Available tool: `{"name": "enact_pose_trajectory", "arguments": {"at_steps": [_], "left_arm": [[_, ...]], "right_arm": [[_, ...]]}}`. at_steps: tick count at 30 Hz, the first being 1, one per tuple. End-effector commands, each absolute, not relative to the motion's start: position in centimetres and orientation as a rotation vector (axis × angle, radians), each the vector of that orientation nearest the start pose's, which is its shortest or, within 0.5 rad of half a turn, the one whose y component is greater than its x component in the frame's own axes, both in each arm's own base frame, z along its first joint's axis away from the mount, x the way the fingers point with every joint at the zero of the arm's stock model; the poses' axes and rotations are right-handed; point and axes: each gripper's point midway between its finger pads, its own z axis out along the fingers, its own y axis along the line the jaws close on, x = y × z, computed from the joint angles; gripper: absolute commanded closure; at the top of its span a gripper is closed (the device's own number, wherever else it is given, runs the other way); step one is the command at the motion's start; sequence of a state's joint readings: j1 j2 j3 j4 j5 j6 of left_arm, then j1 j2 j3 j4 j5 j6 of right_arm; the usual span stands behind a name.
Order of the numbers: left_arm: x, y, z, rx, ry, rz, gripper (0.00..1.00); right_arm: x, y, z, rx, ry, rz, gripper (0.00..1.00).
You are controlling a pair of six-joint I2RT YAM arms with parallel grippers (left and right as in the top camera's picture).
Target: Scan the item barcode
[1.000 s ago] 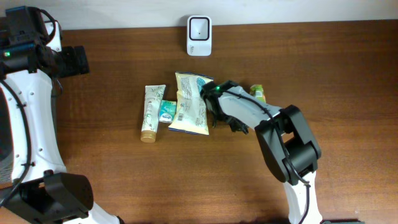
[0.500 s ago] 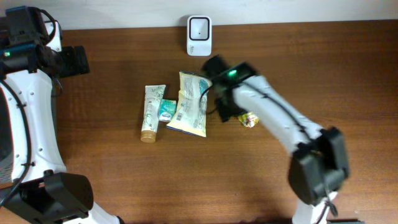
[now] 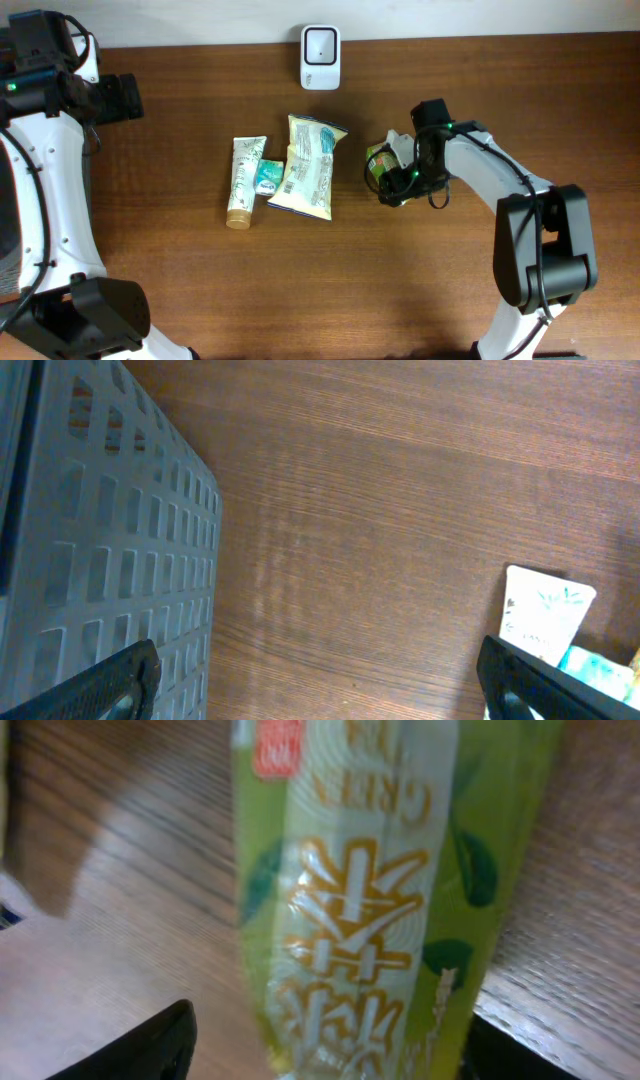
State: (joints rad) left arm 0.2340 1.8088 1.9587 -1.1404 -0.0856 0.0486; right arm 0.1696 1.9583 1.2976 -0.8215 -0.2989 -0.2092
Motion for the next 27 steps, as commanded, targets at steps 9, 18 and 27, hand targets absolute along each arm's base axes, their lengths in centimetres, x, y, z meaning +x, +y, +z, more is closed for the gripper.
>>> {"name": "enact_pose_trajectory", "arguments": {"at_steps": [9, 18, 27], "left_arm": [[43.5, 11.9, 25.9, -0.252, 2.563, 0.22, 0.01], [43.5, 11.9, 25.9, -0.252, 2.563, 0.22, 0.01], [43.5, 11.9, 25.9, -0.252, 2.563, 0.22, 0.01]], "right_arm": [[36.9, 11.2, 0.5, -0.411, 2.942, 0.435, 0.96], [36.5, 16.0, 12.6, -0.573, 2.611, 1.026, 0.96], [32.2, 20.8, 27.6, -0.857, 1.75, 1.797, 0.96]]}}
